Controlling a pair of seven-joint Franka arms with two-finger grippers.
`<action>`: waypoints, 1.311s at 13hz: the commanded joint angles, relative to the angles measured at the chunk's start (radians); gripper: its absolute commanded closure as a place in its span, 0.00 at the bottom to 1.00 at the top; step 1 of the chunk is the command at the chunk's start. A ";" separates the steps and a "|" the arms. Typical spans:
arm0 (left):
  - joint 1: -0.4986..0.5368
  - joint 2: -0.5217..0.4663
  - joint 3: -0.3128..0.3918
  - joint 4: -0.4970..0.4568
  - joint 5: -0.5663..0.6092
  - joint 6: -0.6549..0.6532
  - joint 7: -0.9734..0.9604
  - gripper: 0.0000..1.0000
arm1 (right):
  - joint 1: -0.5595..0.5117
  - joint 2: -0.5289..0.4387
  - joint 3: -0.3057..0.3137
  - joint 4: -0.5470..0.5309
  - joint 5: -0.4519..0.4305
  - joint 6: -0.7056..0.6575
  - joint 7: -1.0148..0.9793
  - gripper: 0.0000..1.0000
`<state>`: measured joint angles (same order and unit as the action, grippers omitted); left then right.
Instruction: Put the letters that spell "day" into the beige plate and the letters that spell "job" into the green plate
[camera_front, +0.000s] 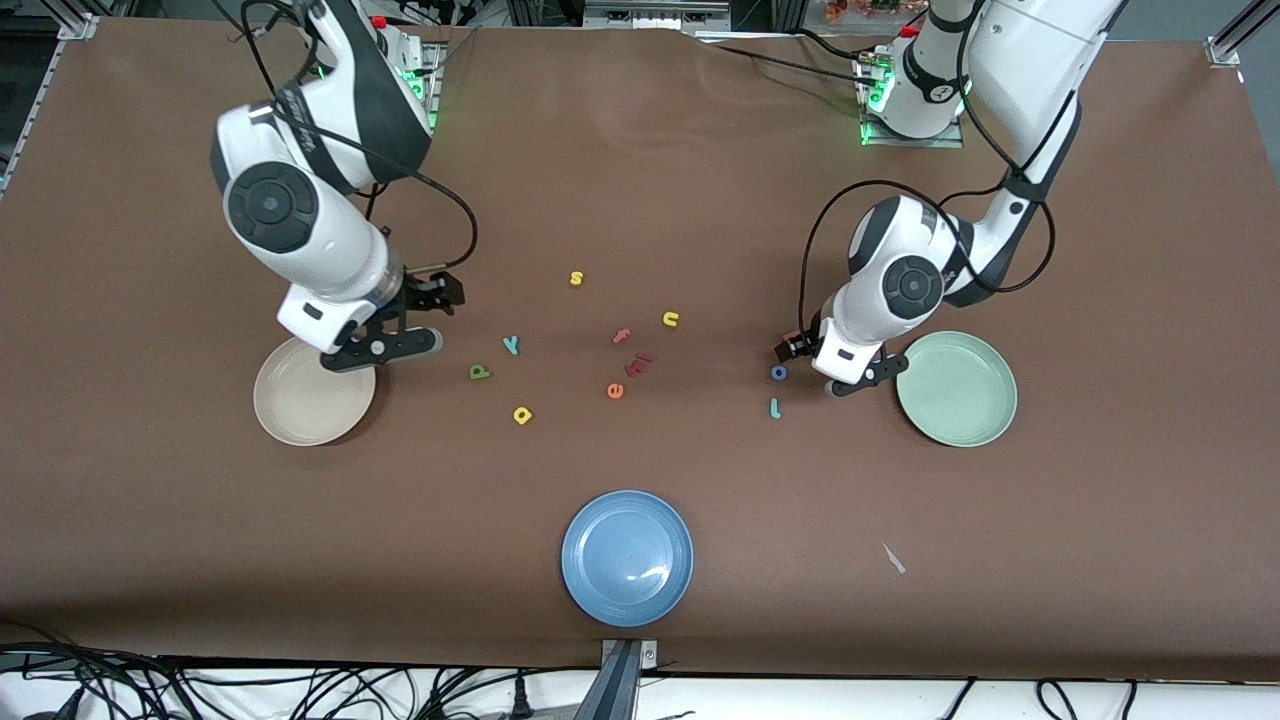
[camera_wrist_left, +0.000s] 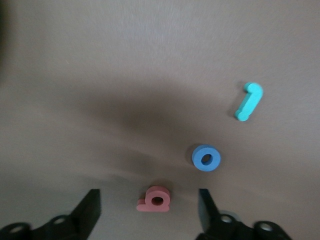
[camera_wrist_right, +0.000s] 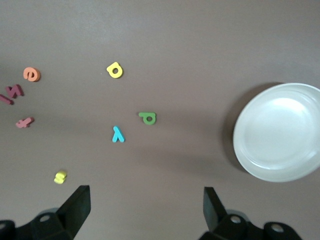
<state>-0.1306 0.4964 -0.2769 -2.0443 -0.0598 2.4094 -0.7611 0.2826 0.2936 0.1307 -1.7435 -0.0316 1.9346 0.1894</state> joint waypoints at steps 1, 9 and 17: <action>-0.023 0.024 0.005 0.004 -0.012 0.008 -0.013 0.31 | 0.012 -0.028 -0.005 -0.180 0.013 0.206 0.031 0.00; -0.041 0.051 0.005 -0.002 -0.012 0.008 -0.041 0.45 | 0.096 0.091 0.000 -0.389 0.006 0.647 0.067 0.00; -0.043 0.064 0.007 -0.002 -0.011 0.007 -0.041 0.84 | 0.119 0.196 -0.002 -0.386 -0.007 0.747 0.051 0.02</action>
<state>-0.1639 0.5449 -0.2786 -2.0412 -0.0598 2.4121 -0.7993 0.3946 0.4798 0.1345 -2.1322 -0.0328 2.6713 0.2416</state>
